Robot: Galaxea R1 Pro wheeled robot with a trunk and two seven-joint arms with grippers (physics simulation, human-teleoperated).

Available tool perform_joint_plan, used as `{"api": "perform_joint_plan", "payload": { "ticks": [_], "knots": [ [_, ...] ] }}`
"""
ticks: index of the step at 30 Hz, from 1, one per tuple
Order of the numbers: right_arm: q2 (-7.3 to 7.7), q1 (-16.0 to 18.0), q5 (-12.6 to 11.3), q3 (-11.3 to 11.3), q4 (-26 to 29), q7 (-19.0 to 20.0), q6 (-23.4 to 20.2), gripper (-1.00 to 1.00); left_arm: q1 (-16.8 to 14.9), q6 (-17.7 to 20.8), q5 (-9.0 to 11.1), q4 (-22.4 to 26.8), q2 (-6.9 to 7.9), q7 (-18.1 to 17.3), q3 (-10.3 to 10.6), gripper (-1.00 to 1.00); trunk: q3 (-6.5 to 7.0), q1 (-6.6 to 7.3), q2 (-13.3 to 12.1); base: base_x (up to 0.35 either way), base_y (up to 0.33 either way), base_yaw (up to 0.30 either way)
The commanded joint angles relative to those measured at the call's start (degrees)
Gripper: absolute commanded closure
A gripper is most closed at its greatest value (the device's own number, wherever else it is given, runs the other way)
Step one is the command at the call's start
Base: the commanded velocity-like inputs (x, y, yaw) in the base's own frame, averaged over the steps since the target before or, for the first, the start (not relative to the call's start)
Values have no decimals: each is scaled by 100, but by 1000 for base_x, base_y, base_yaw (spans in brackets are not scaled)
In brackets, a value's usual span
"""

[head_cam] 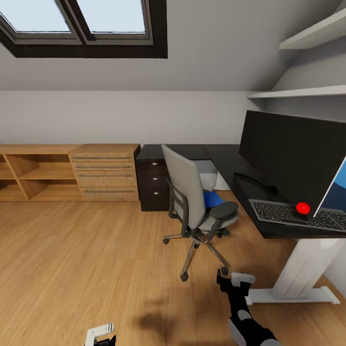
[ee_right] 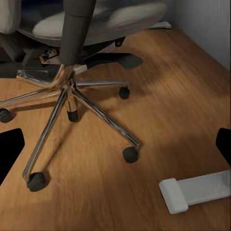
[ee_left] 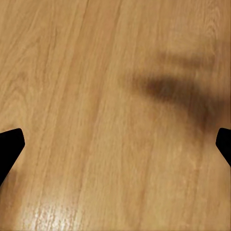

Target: In the bedroom, organize the workspace by keeping the computer under the desk, ensuring the monitor is on the desk, placing the keyboard on the desk next to the monitor, placing the mouse on the desk next to the keyboard, moving the folder from the swivel chair onto the desk next to the mouse, stacking the notebook on top of the folder with the pen on top of the notebook, and positioning the swivel chair next to the desk.

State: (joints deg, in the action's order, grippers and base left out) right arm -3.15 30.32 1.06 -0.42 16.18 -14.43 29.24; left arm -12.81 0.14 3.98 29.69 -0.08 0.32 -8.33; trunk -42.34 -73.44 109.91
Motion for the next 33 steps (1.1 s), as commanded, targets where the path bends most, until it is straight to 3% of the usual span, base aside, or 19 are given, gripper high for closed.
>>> {"api": "perform_joint_plan", "payload": {
  "ticks": [1, 8, 18, 26, 33],
  "knots": [
    [2, 37, 11, -4, 9, -68, -6, -100, -2, 2, 42, 2, -1, 3, -2, -100, -24, -22, 44, 0, 0, 0],
    [31, 353, 8, -7, 54, -280, -110, -100, -2, 3, 42, 2, -3, 3, -2, -100, -150, -176, 325, 0, 0, 0],
    [177, 453, 30, 2, 69, -323, -316, -100, -2, -2, 44, 2, -2, 3, -2, -100, -329, -395, 726, 0, 0, 0],
    [338, 457, 24, 8, 50, -319, 79, -100, -2, 1, 42, 2, -8, 3, -2, -100, -473, -571, 1047, 0, 0, 0],
    [389, 457, 25, 20, 22, -293, 328, -100, -2, 1, 42, -3, -14, 3, -2, -100, -598, -725, 1327, 0, 0, 0]
  ]
}}
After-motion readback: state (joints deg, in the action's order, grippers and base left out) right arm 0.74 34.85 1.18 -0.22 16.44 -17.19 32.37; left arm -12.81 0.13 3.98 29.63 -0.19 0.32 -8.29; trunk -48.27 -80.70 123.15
